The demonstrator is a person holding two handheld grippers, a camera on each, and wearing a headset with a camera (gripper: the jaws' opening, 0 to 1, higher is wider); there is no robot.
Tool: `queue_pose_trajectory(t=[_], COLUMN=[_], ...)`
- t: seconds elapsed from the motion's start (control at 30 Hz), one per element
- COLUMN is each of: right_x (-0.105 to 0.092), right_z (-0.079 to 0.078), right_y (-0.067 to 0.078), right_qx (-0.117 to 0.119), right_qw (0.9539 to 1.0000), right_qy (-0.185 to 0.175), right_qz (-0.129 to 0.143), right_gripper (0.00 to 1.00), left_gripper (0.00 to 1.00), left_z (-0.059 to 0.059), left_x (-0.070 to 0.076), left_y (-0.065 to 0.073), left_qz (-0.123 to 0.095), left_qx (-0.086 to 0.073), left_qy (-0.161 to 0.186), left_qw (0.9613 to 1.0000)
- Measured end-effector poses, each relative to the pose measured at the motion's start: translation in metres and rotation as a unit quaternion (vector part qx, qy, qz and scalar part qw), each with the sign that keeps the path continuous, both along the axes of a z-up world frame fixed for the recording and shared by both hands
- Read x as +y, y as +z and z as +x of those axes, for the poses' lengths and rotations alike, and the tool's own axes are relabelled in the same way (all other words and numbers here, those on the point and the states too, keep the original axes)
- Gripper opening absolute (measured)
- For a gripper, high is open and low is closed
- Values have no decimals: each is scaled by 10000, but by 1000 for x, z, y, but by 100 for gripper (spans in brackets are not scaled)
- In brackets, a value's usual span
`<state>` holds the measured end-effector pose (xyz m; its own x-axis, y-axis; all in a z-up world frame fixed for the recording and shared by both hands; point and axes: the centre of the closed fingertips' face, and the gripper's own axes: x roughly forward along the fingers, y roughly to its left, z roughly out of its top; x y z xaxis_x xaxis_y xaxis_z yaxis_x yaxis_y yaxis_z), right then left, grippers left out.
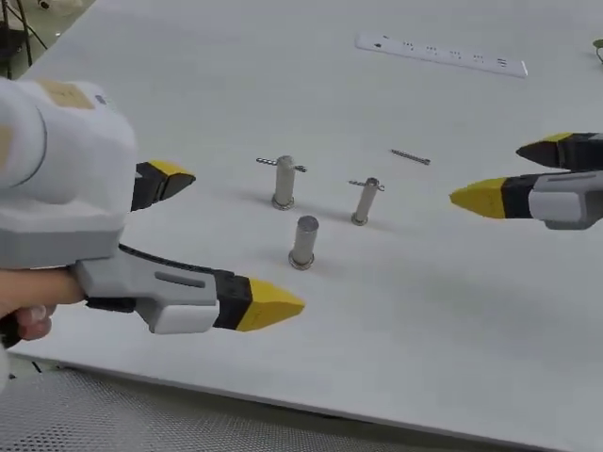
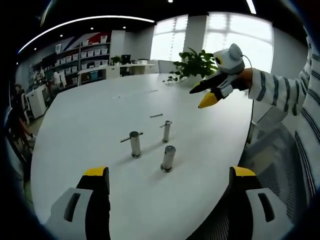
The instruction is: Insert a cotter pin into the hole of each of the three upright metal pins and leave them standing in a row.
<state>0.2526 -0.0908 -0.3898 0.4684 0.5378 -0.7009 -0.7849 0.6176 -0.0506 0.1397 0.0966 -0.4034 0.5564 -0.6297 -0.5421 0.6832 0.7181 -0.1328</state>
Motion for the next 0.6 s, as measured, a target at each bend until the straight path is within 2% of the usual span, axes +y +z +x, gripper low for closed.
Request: queue_pose_trajectory(t=[0.1, 0.23, 0.33, 0.5, 0.6], right_x=[4, 11, 14, 16, 15], right_z=[9, 20, 29, 48, 58], right_y=[-1, -4, -8, -20, -29], right_qx=[-105, -34, -43, 59, 120], right_qw=[9995, 9984, 9972, 9966, 9956], right_qy=[166, 381, 485, 451, 463], right_qz=[-267, -428, -561, -681, -812], right_gripper=[50, 47, 41, 31, 25], left_gripper=[99, 97, 97, 95, 95], left_z=[0, -3, -4, -6, -10], left_x=[3, 1, -4, -7, -17], left_y=[0, 1, 3, -1, 1], left_qz=[17, -10, -104, -79, -119], left_qx=[5, 38, 66, 114, 133], left_qy=[62, 124, 169, 68, 23], left_qw=[10000, 9999, 9998, 9999, 9998])
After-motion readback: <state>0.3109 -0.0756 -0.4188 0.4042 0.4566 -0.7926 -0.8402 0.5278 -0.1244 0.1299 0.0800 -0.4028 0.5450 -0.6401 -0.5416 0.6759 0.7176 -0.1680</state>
